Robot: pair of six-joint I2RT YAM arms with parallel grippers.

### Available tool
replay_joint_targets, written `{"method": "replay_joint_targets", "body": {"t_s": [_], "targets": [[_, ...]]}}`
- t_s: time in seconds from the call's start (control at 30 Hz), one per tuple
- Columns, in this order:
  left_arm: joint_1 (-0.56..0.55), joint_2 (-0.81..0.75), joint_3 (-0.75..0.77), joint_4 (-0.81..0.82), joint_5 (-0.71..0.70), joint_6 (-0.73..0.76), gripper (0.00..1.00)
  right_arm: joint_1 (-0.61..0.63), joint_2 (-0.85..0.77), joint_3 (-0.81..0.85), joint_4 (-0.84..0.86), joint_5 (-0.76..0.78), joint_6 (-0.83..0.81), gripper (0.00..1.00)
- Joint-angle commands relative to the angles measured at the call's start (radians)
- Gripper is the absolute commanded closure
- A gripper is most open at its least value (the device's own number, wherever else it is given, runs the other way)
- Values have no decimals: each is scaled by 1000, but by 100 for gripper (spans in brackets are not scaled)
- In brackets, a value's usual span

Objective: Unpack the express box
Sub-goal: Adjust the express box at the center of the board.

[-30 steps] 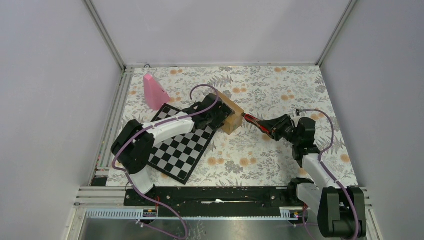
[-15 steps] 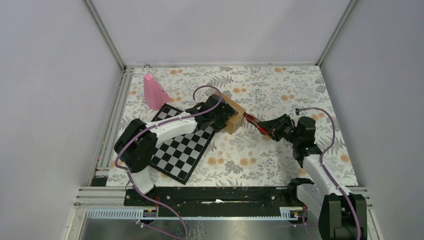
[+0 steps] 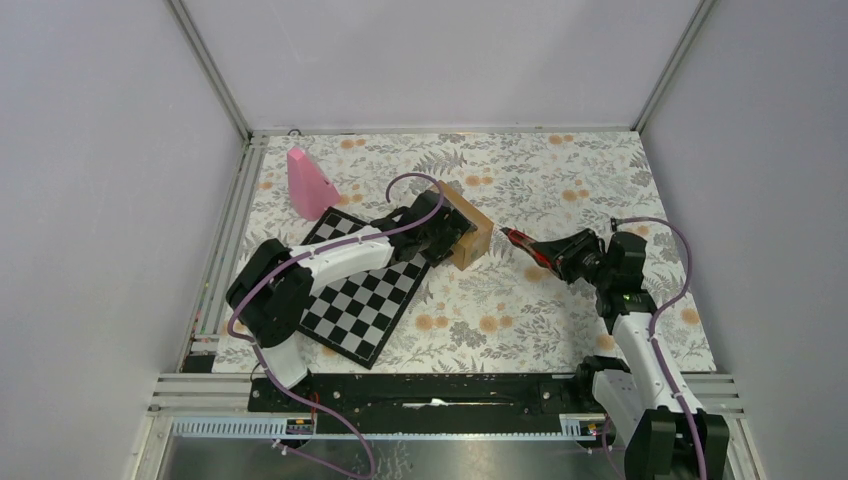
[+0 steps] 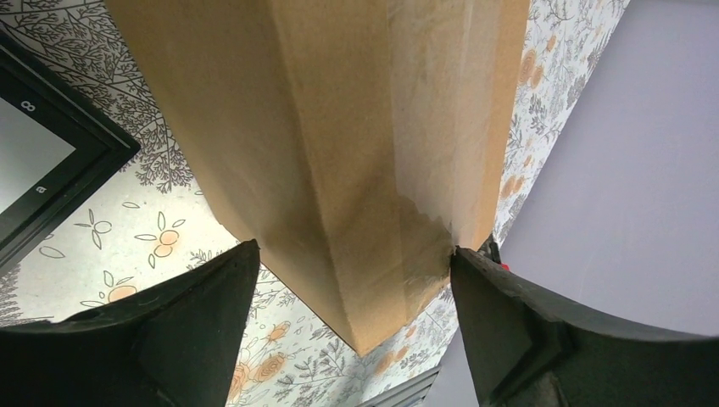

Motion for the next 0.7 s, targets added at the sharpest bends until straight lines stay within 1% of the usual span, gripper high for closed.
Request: {"method": "replay_joint_targets", "body": {"t_s": [0.0,0.1,0.23,0.33,0.4,0.47,0.57,0.63,0.67], "targets": [[2,-31,22,-60,1,42,12,-12,-40,48,-119,54,-72,100],[4,-44,81,-127,4,133,1,-12,-53,48,-160,54,-108,100],[29,-100,148,-269,-19,274,1,-12,-61,51,-200,38,-159,100],[76,-140,203,-376,-53,390,1,-12,-69,66,-229,55,-195,100],[115,-153,244,-411,-79,495,1,-12,-60,73,-235,50,-208,100],[155,-130,324,-432,-94,615,2,-12,-54,74,-230,45,-211,100],[183,-22,483,-464,-93,833,7,-11,-53,88,-238,43,-219,100],[195,67,578,-488,-93,983,14,-12,-50,105,-247,43,-226,100],[201,99,598,-482,-84,1049,18,-11,-49,114,-251,42,-227,100]]}}
